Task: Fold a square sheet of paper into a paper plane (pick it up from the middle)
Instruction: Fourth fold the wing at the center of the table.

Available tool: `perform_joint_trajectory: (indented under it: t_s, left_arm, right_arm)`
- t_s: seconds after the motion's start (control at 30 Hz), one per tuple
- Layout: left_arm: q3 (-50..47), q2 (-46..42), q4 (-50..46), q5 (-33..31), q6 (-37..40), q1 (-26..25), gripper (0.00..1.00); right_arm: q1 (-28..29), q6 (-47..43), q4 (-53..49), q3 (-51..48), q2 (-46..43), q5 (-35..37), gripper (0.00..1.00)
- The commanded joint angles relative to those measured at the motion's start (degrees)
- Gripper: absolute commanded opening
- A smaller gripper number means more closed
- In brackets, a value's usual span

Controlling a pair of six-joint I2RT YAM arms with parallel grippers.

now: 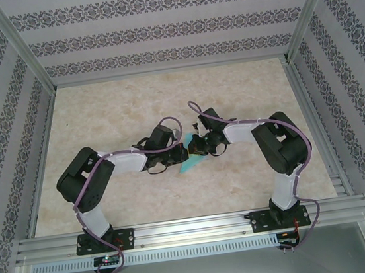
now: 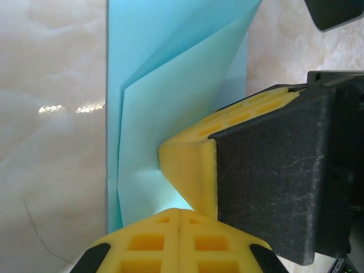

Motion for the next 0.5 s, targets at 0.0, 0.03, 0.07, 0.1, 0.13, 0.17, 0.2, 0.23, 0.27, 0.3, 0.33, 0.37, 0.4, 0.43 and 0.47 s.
perform_joint_trajectory:
  t_s: [0.0, 0.03, 0.07, 0.1, 0.13, 0.17, 0.2, 0.23, 0.27, 0.3, 0.33, 0.37, 0.4, 0.43, 0.47]
  left_arm:
    - [1.8, 1.6, -0.5, -0.2, 0.0, -0.5, 0.06]
    - [1.7, 1.9, -1.2, -0.8, 0.2, -0.4, 0.06]
    - [1.7, 2.1, -1.8, -1.2, 0.4, -0.4, 0.05]
    - [1.7, 2.2, -2.1, -1.4, 0.4, -0.5, 0.05]
    - [1.4, 2.4, -2.1, -1.5, 0.4, -0.5, 0.04]
    - [1.1, 2.5, -2.3, -1.7, 0.5, -0.4, 0.04]
    - [0.9, 2.6, -2.5, -1.8, 0.5, -0.5, 0.03]
    - [0.6, 2.6, -2.6, -2.0, 0.5, -0.4, 0.03]
    - [0.3, 2.6, -2.7, -2.1, 0.6, -0.4, 0.03]
    - [0.1, 2.6, -2.5, -2.0, 0.6, -0.4, 0.02]
    - [0.0, 2.7, -2.6, -1.8, 0.7, -0.4, 0.03]
    - [0.0, 2.8, -2.7, -1.8, 0.8, -0.4, 0.02]
    - [-0.1, 2.9, -2.7, -1.6, 0.8, -0.4, 0.02]
    - [0.0, 3.0, -2.6, -1.6, 0.9, -0.5, 0.02]
    - [0.0, 3.0, -2.6, -1.5, 1.0, -0.4, 0.02]
  right_arm:
    - [0.1, -1.7, -2.6, -0.9, 2.5, 0.2, 0.12]
    - [0.0, -1.7, -2.6, -0.9, 2.4, 0.2, 0.13]
    - [0.0, -1.7, -2.6, -0.9, 2.2, 0.1, 0.13]
    - [-0.2, -1.5, -2.6, -0.8, 1.9, 0.2, 0.14]
    - [-0.4, -1.2, -2.6, -0.7, 1.4, 0.1, 0.15]
    - [-0.5, -0.9, -2.6, -0.5, 0.7, 0.1, 0.17]
    - [-0.7, -0.5, -2.5, -0.3, -0.1, 0.0, 0.18]
    - [-0.9, -0.1, -2.5, -0.2, -1.1, 0.2, 0.2]
    - [-1.1, 0.3, -2.3, 0.0, -2.3, 0.4, 0.21]
    - [-1.3, 0.6, -2.2, 0.0, -3.2, 0.4, 0.22]
    - [-1.4, 0.9, -2.2, 0.2, -4.1, 0.5, 0.25]
    - [-1.5, 1.1, -2.3, 0.3, -4.9, 0.6, 0.27]
    - [-1.5, 1.1, -2.5, 0.5, -5.4, 0.6, 0.28]
    - [-1.6, 1.1, -3.0, 0.9, -5.8, 0.6, 0.28]
    - [-1.6, 1.1, -3.2, 0.9, -6.1, 0.6, 0.28]
